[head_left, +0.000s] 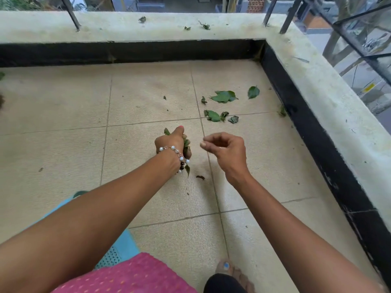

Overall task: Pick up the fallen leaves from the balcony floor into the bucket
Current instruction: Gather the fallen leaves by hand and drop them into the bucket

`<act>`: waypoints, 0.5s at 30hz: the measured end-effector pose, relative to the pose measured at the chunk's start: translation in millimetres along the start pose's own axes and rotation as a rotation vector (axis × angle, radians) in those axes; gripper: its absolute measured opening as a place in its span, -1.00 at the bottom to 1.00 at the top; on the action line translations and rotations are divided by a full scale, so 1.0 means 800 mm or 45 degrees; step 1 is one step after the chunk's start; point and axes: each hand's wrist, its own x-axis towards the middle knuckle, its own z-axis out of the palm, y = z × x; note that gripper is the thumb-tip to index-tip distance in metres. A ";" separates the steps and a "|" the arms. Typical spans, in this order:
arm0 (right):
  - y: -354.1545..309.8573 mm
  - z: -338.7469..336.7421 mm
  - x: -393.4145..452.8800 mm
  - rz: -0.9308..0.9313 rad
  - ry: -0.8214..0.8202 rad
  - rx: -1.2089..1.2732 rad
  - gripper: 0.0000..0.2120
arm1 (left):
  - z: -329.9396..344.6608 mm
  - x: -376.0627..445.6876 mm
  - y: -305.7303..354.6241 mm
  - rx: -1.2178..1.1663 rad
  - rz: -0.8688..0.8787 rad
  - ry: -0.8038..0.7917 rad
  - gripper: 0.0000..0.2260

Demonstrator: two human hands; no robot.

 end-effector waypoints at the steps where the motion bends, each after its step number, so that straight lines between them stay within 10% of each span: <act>1: 0.006 -0.003 -0.001 0.041 -0.026 -0.153 -0.86 | -0.004 0.003 0.000 0.018 -0.004 -0.010 -0.74; 5: 0.049 0.007 -0.019 0.053 -0.433 -1.098 -0.74 | -0.009 0.004 -0.002 0.069 -0.026 -0.073 -0.76; 9: 0.064 0.018 -0.026 -0.043 -0.426 -1.354 -0.89 | -0.012 0.001 -0.003 0.153 -0.034 -0.113 -0.74; 15: 0.032 -0.004 -0.011 0.369 -0.049 -0.420 -0.75 | -0.014 -0.016 -0.004 0.341 -0.007 -0.264 -0.70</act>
